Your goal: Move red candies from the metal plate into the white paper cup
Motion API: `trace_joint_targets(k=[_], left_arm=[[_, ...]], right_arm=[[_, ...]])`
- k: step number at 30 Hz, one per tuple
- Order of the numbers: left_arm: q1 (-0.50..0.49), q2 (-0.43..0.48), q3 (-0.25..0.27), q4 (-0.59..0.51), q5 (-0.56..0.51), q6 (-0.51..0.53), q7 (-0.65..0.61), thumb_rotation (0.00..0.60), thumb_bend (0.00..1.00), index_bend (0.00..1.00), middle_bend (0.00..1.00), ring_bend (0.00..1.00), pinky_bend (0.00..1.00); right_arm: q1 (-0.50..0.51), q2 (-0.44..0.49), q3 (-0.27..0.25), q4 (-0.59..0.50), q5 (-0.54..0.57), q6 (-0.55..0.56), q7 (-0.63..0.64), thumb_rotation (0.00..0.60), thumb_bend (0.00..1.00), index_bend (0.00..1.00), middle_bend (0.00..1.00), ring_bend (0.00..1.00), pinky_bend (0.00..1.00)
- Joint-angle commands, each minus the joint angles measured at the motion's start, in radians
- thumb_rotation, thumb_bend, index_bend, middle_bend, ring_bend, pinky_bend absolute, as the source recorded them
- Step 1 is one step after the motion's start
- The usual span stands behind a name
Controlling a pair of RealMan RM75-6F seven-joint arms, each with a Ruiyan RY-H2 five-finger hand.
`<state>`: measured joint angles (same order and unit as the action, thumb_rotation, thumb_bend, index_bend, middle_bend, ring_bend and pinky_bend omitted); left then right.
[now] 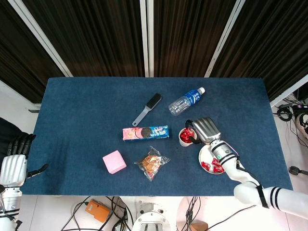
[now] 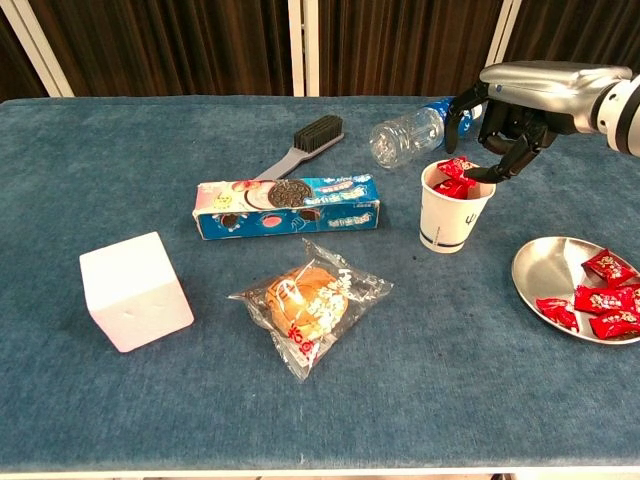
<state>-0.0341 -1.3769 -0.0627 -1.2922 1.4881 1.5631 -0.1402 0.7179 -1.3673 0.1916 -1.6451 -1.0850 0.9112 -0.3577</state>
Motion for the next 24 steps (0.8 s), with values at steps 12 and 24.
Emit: trace_joint_targets(k=[12,24], left_arm=[[-0.008,-0.002,-0.001,-0.004,0.011,0.001,0.001,0.600,0.02,0.09,0.09,0.00,0.00],[-0.012,0.007,-0.001,-0.033,0.028,0.017,0.022,0.600,0.02,0.09,0.09,0.00,0.00]], right_arm=[[-0.214,0.174,-0.171,-0.133,-0.266,0.237,0.093,0.600,0.46,0.52,0.94,1.00,1.00],[-0.476,0.165,-0.253,-0.019,-0.444,0.612,0.182,0.600,0.42,0.37,0.61,0.51,0.62]])
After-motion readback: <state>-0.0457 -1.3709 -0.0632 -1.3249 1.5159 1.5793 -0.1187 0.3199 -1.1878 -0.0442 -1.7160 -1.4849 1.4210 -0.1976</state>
